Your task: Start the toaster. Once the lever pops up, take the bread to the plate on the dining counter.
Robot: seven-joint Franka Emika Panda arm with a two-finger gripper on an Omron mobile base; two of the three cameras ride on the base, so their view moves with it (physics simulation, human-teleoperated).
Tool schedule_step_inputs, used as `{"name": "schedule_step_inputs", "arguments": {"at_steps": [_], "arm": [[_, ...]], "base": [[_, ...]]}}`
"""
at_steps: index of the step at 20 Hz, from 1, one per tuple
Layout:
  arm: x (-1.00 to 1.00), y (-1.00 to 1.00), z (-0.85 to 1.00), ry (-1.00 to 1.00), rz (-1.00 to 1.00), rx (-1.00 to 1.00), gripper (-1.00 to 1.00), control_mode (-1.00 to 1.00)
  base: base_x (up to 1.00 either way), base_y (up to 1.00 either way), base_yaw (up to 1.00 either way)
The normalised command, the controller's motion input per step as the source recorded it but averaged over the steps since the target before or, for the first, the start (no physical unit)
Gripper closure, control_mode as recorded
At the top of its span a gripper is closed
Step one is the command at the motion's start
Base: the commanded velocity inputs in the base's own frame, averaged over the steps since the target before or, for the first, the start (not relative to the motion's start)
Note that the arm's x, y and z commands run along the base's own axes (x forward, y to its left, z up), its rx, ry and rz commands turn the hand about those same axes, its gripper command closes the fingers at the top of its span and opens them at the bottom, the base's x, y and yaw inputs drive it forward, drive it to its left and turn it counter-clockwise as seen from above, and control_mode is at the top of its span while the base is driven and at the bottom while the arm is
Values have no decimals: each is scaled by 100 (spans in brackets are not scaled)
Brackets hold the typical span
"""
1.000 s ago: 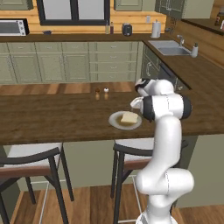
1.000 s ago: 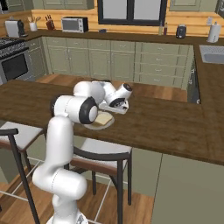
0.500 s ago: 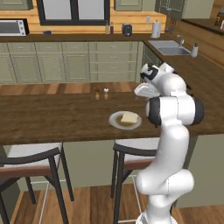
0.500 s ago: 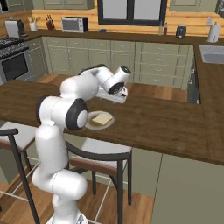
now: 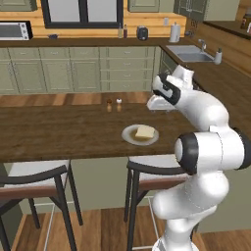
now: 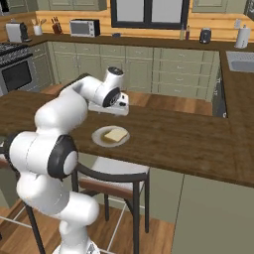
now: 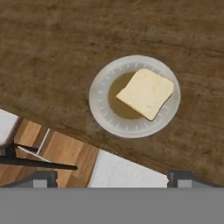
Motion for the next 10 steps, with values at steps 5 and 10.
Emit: {"name": "schedule_step_inputs", "arguments": {"at_steps": [5,10], "arm": [[-100,18,40,-6,-14,-8,-100,-100],[-100,0,43,0,-19,0,-100,-100]], "base": [[0,0,0],[0,0,0]]}}
